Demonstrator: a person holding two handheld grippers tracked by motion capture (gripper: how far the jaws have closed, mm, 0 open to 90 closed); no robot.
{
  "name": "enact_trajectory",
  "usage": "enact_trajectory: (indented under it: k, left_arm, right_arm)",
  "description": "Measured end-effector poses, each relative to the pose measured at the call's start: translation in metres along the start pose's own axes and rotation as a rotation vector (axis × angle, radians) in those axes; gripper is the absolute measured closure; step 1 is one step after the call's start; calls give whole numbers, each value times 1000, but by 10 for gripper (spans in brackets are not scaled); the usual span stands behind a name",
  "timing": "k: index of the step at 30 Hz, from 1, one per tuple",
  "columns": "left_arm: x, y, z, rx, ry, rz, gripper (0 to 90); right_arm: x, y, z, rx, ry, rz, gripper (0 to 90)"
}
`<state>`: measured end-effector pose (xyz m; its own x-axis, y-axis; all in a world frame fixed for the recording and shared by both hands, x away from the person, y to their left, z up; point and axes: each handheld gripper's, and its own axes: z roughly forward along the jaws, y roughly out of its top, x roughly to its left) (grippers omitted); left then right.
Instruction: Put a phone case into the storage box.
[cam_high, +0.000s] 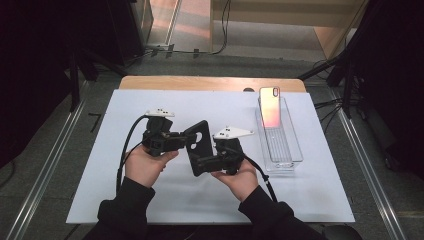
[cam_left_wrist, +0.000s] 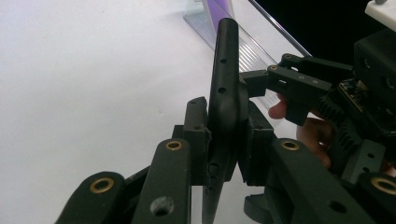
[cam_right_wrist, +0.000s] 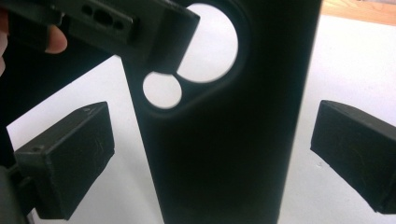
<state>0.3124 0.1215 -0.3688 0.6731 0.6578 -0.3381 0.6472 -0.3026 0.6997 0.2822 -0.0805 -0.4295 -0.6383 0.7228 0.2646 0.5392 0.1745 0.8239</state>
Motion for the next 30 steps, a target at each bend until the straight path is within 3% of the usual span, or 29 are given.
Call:
enact_trajectory:
  k: [15,17,30]
  left_arm:
    - [-11,-2,8,7,-17,18,766]
    - [-11,-2,8,6,-17,21,766]
    - [-10,-1,7,10,-31,15,731]
  right_arm:
    - [-1,3,4,-13,-28,16,0]
    - [-2,2,4,-22,-31,15,86]
    - [-3,4,3,-11,-3,14,120]
